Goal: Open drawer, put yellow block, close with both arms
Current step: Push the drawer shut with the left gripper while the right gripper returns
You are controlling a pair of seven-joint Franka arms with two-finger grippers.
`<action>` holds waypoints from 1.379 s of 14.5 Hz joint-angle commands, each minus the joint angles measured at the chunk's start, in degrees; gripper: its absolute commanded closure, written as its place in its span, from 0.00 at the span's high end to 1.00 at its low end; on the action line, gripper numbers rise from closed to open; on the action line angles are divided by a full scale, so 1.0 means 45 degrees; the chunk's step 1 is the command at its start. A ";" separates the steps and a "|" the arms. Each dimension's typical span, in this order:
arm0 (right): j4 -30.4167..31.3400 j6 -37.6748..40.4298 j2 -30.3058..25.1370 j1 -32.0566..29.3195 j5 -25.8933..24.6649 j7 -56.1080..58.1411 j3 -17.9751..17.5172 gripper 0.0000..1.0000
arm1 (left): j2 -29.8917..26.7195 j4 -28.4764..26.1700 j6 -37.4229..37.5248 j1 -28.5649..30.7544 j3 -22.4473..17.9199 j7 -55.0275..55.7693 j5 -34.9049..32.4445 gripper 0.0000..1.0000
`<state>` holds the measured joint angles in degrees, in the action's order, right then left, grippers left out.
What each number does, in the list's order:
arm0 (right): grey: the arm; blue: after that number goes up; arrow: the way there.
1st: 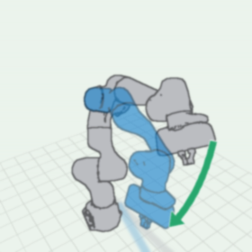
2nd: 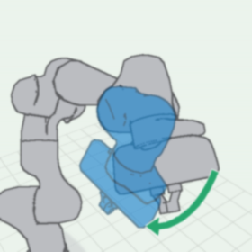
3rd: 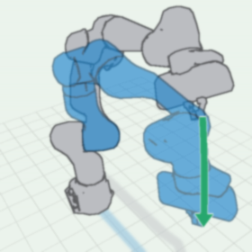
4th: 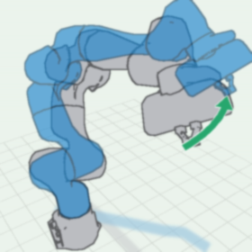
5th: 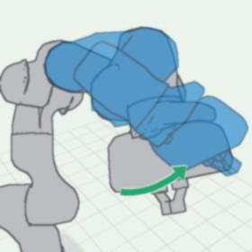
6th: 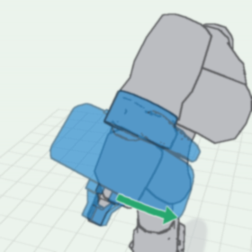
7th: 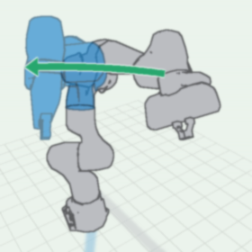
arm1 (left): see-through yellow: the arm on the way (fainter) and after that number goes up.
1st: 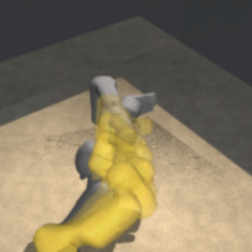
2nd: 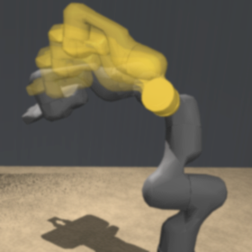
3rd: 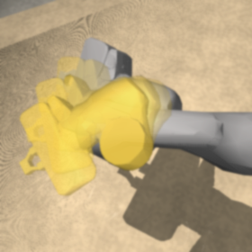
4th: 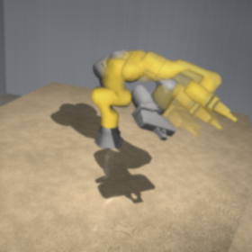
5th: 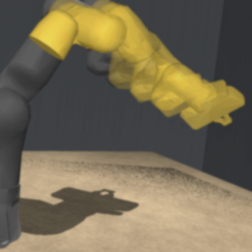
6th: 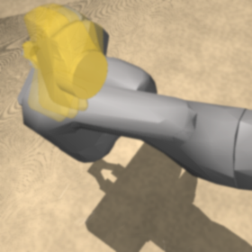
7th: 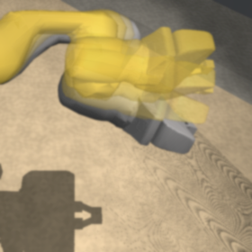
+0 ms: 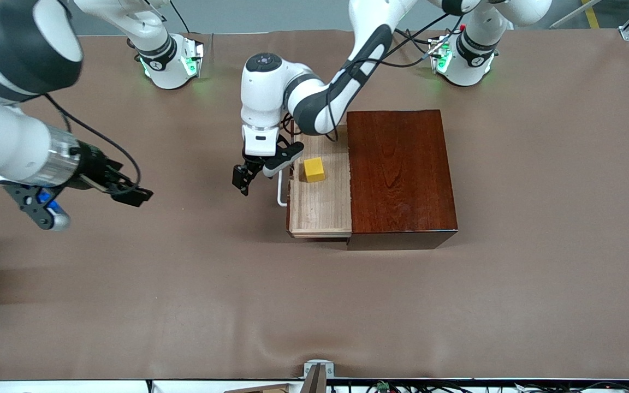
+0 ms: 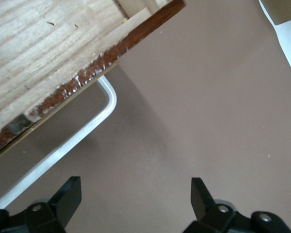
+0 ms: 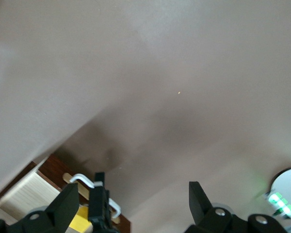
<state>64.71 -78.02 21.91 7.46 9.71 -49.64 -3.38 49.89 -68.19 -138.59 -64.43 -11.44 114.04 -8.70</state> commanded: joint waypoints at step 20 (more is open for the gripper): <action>0.1964 0.1246 -0.2954 -0.2184 -0.2121 1.2144 -0.0245 1.00 | 0.0456 0.1287 0.4680 -0.0254 -0.0759 0.0498 -0.0273 1.00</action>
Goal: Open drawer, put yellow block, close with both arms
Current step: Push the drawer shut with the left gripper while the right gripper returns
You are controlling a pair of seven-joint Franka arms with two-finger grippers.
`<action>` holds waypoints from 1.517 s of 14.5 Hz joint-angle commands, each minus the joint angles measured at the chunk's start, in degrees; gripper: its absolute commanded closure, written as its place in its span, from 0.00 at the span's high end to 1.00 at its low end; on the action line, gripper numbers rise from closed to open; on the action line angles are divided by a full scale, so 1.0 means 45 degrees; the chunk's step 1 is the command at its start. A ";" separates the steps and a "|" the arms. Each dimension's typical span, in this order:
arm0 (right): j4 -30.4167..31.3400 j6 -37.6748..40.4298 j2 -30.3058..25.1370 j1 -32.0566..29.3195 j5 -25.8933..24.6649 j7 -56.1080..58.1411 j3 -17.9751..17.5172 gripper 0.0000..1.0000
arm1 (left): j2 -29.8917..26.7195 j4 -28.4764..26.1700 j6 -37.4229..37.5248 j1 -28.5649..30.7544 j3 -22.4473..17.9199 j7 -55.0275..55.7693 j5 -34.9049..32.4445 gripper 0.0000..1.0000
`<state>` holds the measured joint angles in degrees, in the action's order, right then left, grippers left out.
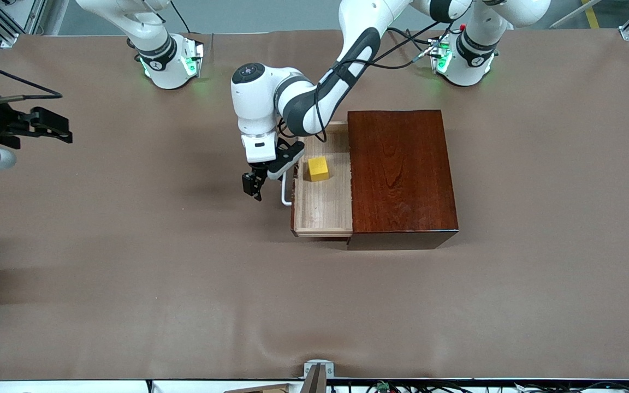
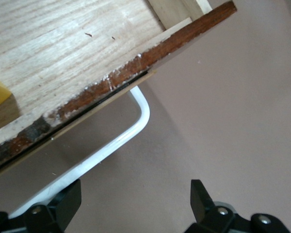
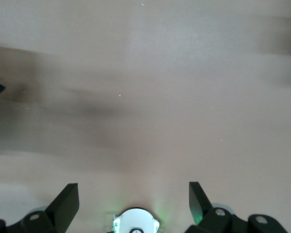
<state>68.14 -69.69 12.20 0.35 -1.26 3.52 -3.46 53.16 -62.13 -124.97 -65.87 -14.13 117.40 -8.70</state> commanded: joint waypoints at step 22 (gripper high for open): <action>0.5015 -0.3069 -0.3473 -0.0918 0.0748 0.0352 -0.0306 1.00 | -0.0389 -0.0354 0.7068 0.0303 -0.0180 -0.0619 -0.0273 1.00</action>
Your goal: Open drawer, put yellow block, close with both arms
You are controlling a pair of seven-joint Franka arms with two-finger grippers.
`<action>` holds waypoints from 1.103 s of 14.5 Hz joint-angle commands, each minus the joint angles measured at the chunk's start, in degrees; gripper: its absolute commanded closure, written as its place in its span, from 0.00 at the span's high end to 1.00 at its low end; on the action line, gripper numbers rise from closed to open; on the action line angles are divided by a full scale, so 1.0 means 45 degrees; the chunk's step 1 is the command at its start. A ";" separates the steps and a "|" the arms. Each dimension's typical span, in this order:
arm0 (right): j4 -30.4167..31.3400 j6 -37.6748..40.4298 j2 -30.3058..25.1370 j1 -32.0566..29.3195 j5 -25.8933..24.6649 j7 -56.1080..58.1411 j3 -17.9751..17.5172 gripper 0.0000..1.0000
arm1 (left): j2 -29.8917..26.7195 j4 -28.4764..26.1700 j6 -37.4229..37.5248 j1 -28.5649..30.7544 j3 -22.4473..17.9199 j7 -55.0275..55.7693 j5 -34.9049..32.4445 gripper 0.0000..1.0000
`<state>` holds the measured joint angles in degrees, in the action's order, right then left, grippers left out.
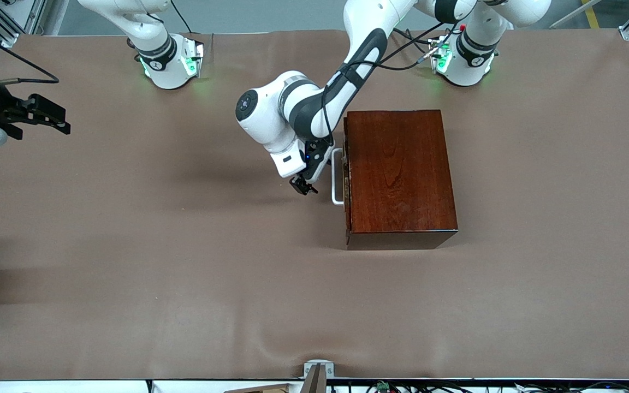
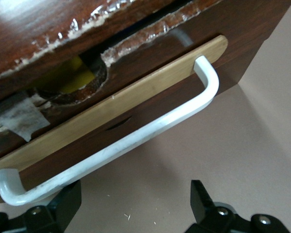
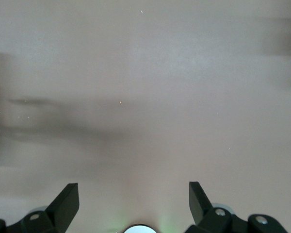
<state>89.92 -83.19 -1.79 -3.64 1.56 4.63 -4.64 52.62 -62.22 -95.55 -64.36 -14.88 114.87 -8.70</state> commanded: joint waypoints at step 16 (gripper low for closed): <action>-0.0137 -0.0106 -0.0286 0.0008 -0.0015 0.0613 -0.0024 1.00 | -0.2586 -0.0391 -0.2400 0.0416 0.0065 -0.3721 0.0742 1.00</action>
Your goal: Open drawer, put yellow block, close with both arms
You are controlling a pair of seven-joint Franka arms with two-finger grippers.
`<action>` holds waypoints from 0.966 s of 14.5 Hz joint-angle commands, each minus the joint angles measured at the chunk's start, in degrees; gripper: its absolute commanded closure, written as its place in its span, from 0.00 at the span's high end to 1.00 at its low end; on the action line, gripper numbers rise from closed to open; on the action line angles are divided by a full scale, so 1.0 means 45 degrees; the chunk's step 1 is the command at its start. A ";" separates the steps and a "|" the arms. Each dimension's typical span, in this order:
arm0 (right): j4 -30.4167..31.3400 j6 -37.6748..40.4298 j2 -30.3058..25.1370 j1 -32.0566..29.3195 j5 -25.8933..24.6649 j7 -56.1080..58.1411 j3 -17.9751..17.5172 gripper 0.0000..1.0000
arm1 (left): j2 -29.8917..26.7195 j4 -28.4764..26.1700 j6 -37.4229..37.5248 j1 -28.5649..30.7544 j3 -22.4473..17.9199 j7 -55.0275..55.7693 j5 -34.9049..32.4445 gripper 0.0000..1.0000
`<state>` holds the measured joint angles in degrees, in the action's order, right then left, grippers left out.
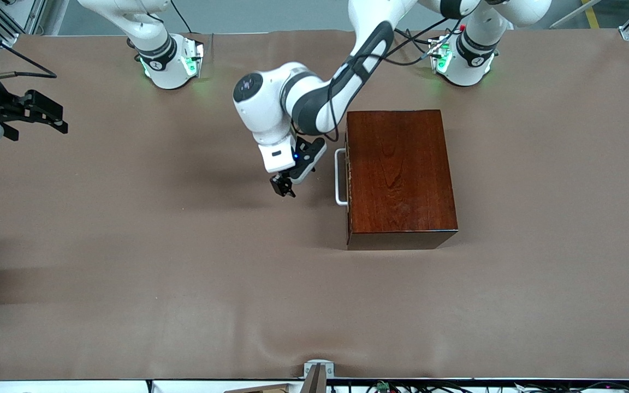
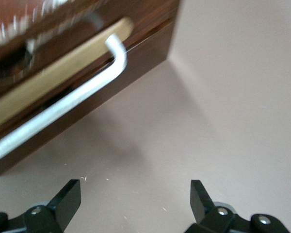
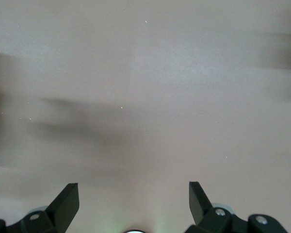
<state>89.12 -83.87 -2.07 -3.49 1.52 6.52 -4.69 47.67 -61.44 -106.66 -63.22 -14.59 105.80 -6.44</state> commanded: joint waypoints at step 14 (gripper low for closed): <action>0.0058 0.0045 -0.0204 -0.0025 -0.0006 0.0193 -0.0012 1.00 | -1.1293 -0.8082 0.0207 0.3538 -0.0039 -1.1765 0.0045 1.00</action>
<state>89.09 -83.87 -2.08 -3.49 1.52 6.55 -4.70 4.31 -90.36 -104.70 -49.62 -15.55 58.17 -6.34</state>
